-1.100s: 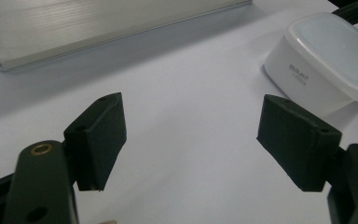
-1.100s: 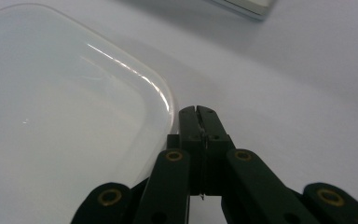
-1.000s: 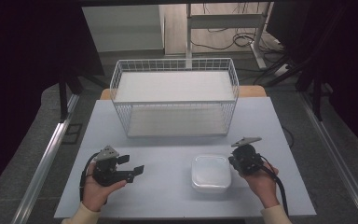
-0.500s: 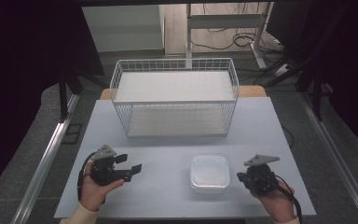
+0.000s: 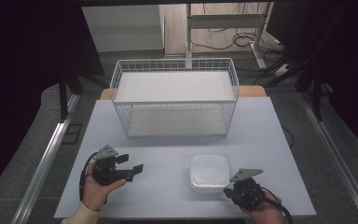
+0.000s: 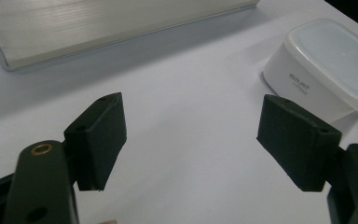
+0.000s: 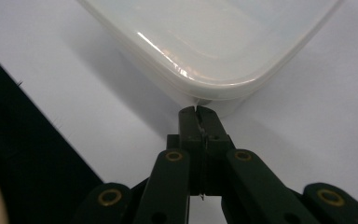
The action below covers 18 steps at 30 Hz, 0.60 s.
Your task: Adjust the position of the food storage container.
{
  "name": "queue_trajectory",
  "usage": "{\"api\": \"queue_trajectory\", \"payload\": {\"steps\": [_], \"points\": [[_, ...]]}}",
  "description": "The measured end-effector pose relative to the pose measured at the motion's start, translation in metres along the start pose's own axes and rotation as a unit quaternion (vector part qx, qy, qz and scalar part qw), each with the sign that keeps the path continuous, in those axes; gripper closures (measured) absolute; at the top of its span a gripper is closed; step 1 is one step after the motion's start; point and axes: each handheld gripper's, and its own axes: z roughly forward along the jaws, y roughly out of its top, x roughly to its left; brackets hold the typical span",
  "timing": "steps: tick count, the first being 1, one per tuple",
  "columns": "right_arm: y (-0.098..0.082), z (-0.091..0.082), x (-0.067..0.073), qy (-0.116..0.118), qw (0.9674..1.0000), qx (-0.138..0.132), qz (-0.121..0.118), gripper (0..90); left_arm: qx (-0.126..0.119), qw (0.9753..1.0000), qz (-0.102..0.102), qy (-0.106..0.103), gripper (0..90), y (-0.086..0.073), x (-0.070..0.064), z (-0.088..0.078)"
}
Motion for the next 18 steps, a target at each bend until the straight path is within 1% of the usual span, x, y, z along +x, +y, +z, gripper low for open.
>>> {"api": "queue_trajectory", "payload": {"steps": [3,6,7,9,10,11,13,15,18], "points": [[0.006,0.002,-0.004,-0.014,0.9999,-0.005,0.008,89.7,0.003,1.0,0.003,0.0,23.2,0.0,0.0,0.0],[0.009,0.002,-0.006,-0.019,0.9997,-0.008,0.008,89.7,0.002,1.0,0.002,0.0,23.2,0.0,-0.001,0.001],[0.011,0.002,-0.007,-0.024,0.9996,-0.009,0.01,89.7,0.003,1.0,0.001,0.001,23.2,0.0,-0.001,0.001],[0.017,0.003,-0.015,-0.034,0.9992,-0.013,0.016,89.7,0.003,1.0,0.0,0.001,23.2,0.0,-0.001,0.001],[0.017,0.003,-0.015,-0.034,0.9992,-0.013,0.016,89.7,0.003,1.0,0.0,0.001,23.2,0.0,-0.001,0.001],[0.019,0.004,-0.017,-0.039,0.999,-0.013,0.018,89.7,0.003,1.0,-0.001,0.001,23.2,0.0,0.0,0.001],[0.023,0.008,-0.024,-0.046,0.9985,-0.017,0.026,89.7,0.003,1.0,-0.001,0.002,23.2,0.0,0.0,0.001],[0.027,0.011,-0.028,-0.051,0.9981,-0.019,0.028,89.7,0.003,1.0,-0.001,0.002,23.2,0.0,-0.001,0.001],[0.034,0.015,-0.031,-0.052,0.9979,-0.024,0.031,89.7,0.002,1.0,0.0,0.002,23.2,0.0,0.0,0.001]]}}
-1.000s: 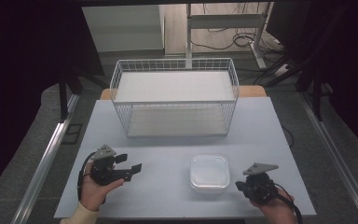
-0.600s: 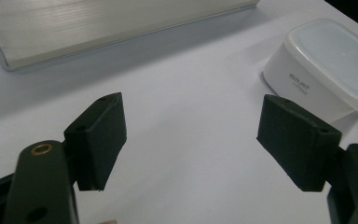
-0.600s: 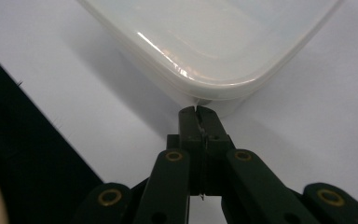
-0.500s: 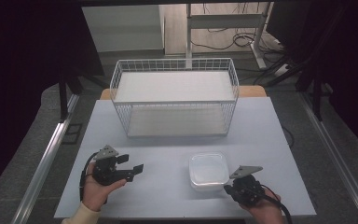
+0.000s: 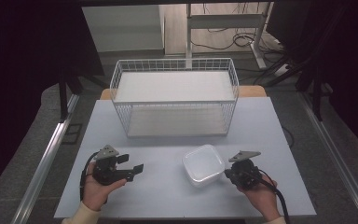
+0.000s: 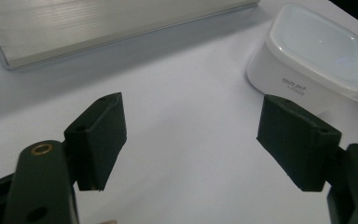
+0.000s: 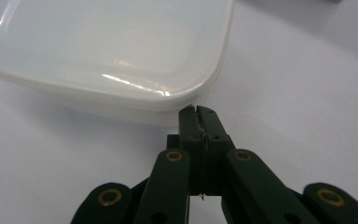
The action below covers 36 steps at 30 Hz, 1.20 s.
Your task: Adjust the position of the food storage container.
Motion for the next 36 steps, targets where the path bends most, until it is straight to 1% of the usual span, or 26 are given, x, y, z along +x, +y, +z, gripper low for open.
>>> {"api": "queue_trajectory", "payload": {"steps": [5,10,24,27,28,32,34,35,36], "points": [[0.014,0.009,-0.002,-0.002,1.0,-0.003,0.0,89.7,-0.001,1.0,-0.001,0.002,23.2,0.0,0.001,-0.001],[0.025,0.018,0.001,0.002,1.0,-0.005,-0.003,89.7,-0.001,1.0,-0.002,0.003,23.2,0.0,0.002,-0.001],[0.04,0.029,-0.003,-0.003,0.9999,-0.01,0.003,89.7,-0.002,1.0,-0.003,0.004,23.3,0.0,0.003,-0.002],[0.047,0.036,-0.004,-0.002,0.9999,-0.012,0.004,89.7,-0.002,1.0,-0.004,0.005,23.3,0.0,0.004,-0.003],[0.047,0.036,-0.004,-0.002,0.9999,-0.012,0.004,89.7,-0.002,1.0,-0.004,0.005,23.3,0.0,0.004,-0.003],[0.059,0.046,-0.006,-0.003,0.9999,-0.014,0.004,89.6,-0.002,1.0,-0.004,0.006,23.3,0.0,0.004,-0.002],[0.062,0.049,-0.006,-0.003,0.9999,-0.015,0.001,89.7,-0.002,1.0,-0.004,0.006,23.3,0.0,0.004,-0.003],[0.067,0.053,-0.004,-0.003,0.9998,-0.017,-0.004,89.7,-0.003,1.0,-0.004,0.006,23.3,0.0,0.004,-0.003],[0.067,0.053,-0.004,-0.003,0.9998,-0.017,-0.004,89.7,-0.003,1.0,-0.004,0.006,23.3,0.0,0.004,-0.003]]}}
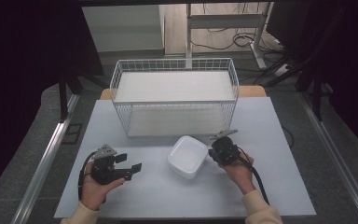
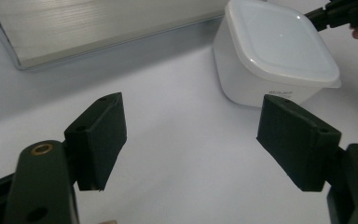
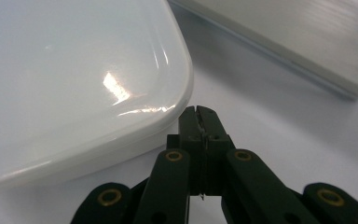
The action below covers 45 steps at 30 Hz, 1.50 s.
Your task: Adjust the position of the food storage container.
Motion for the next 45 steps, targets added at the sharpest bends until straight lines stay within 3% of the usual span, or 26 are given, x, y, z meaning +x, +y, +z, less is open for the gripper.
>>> {"api": "queue_trajectory", "payload": {"steps": [8,13,22,26,31,33,37,40,41,42,45], "points": [[0.019,0.019,0.01,0.001,0.9998,-0.006,-0.018,89.7,-0.001,1.0,-0.002,0.002,23.3,0.0,0.002,-0.001],[0.03,0.027,0.02,0.014,0.9991,-0.012,-0.039,89.7,-0.002,1.0,-0.005,0.004,23.3,0.0,0.003,-0.001],[0.038,0.034,0.031,0.026,0.9981,-0.019,-0.053,89.7,-0.003,1.0,-0.004,0.005,23.3,0.0,0.004,-0.002],[0.035,0.024,0.027,0.019,0.9982,-0.028,-0.049,89.7,-0.008,0.9999,-0.007,0.006,23.3,0.001,0.005,-0.005],[0.023,-0.005,0.021,0.018,0.9976,-0.055,-0.038,89.6,-0.007,0.9999,-0.008,0.006,23.3,0.001,0.006,-0.004],[0.011,-0.022,0.015,0.025,0.997,-0.07,-0.024,89.6,-0.007,0.9999,-0.006,0.006,23.3,0.001,0.005,-0.005],[-0.001,-0.033,0.006,0.039,0.9961,-0.079,-0.008,89.3,-0.009,0.9999,-0.007,0.005,23.3,0.001,0.004,-0.006],[-0.009,-0.038,-0.001,0.058,0.9944,-0.088,0.008,80.8,-0.011,0.9999,-0.006,0.005,23.3,0.001,0.004,-0.007],[-0.011,-0.04,-0.004,0.072,0.9927,-0.094,0.022,63.7,-0.011,0.9999,-0.006,0.005,23.3,0.002,0.004,-0.007],[-0.011,-0.04,-0.004,0.072,0.9927,-0.094,0.022,63.7,-0.011,0.9999,-0.006,0.005,23.3,0.002,0.004,-0.007],[-0.01,-0.041,-0.005,0.082,0.9895,-0.11,0.045,44.0,-0.011,0.9999,-0.006,0.005,23.2,0.002,0.005,-0.007]]}}
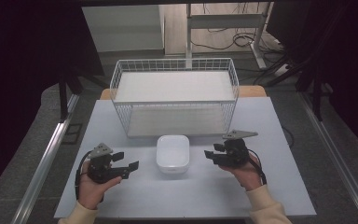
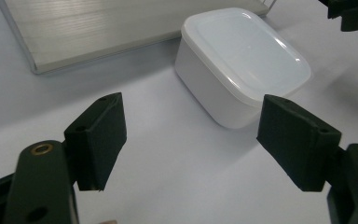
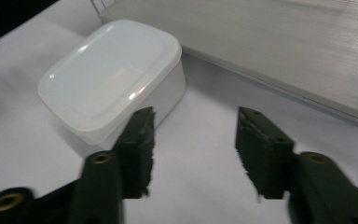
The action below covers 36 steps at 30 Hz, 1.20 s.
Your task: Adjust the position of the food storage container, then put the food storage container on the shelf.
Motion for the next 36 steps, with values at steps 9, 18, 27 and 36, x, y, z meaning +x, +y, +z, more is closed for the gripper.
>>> {"api": "queue_trajectory", "payload": {"steps": [9,18,27,36], "points": [[0.001,-0.003,-0.001,0.021,0.9997,-0.013,0.005,35.1,-0.002,1.0,-0.004,-0.007,22.9,0.002,-0.002,-0.001],[0.005,-0.003,0.003,0.027,0.9991,-0.022,0.023,38.6,0.004,0.9995,-0.014,-0.026,23.9,0.016,-0.008,0.012],[0.014,0.002,0.009,0.04,0.9984,-0.016,0.036,39.3,0.015,0.9981,-0.035,-0.049,24.0,0.031,-0.01,0.024],[0.03,0.022,0.019,0.061,0.9969,-0.015,0.046,39.2,0.03,0.9955,-0.057,-0.07,24.1,0.048,-0.007,0.048]]}}
